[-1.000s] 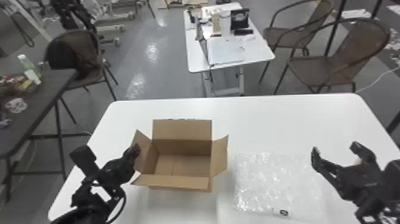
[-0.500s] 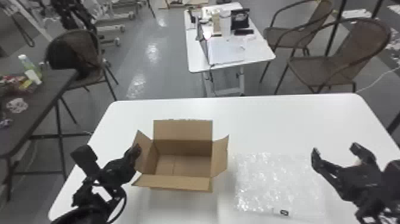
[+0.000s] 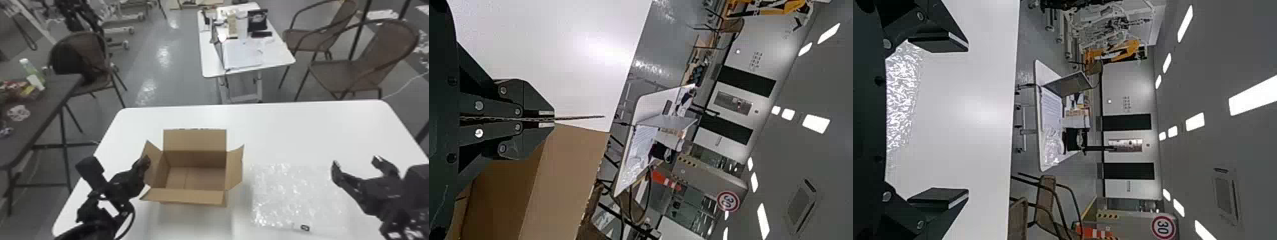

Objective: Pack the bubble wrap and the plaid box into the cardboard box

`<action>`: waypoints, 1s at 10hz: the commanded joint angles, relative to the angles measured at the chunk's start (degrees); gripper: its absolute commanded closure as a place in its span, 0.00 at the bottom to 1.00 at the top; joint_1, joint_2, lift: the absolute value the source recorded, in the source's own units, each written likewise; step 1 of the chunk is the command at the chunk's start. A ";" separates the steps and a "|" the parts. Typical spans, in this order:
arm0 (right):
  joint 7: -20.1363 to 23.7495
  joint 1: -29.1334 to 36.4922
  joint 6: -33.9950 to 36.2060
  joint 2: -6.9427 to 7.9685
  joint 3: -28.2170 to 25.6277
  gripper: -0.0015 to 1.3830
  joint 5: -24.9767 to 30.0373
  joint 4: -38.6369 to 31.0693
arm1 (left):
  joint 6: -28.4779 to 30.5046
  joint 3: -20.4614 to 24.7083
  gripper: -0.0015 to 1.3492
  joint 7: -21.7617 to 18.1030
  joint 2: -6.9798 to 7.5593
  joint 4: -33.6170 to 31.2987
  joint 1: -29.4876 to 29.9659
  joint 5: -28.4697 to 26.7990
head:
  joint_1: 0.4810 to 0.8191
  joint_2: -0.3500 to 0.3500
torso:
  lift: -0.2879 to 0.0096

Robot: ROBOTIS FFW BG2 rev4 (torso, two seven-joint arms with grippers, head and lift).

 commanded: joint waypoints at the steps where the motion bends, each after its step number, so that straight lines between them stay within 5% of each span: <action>1: -0.07 -1.46 9.12 -0.46 0.99 0.18 2.44 -4.16 | -0.11 0.06 0.89 0.00 -0.15 0.00 0.04 -0.13 | 0.63 0.77 | 0.91; 3: -0.16 -6.29 32.06 -1.08 2.83 0.18 3.76 -11.81 | -0.37 -0.03 0.89 0.00 -0.15 0.00 0.04 -0.31 | 0.63 0.78 | 0.91; 6: 0.99 -13.50 50.17 -2.93 6.79 0.18 5.07 -11.90 | -0.81 -0.29 0.89 0.26 -0.15 0.00 0.12 -1.01 | 0.63 0.80 | 0.91; 10: 2.04 -19.04 53.94 -3.37 9.51 0.18 -0.29 -0.91 | -1.25 -0.82 0.89 0.44 -0.15 0.09 0.04 -1.19 | 0.63 0.84 | 0.91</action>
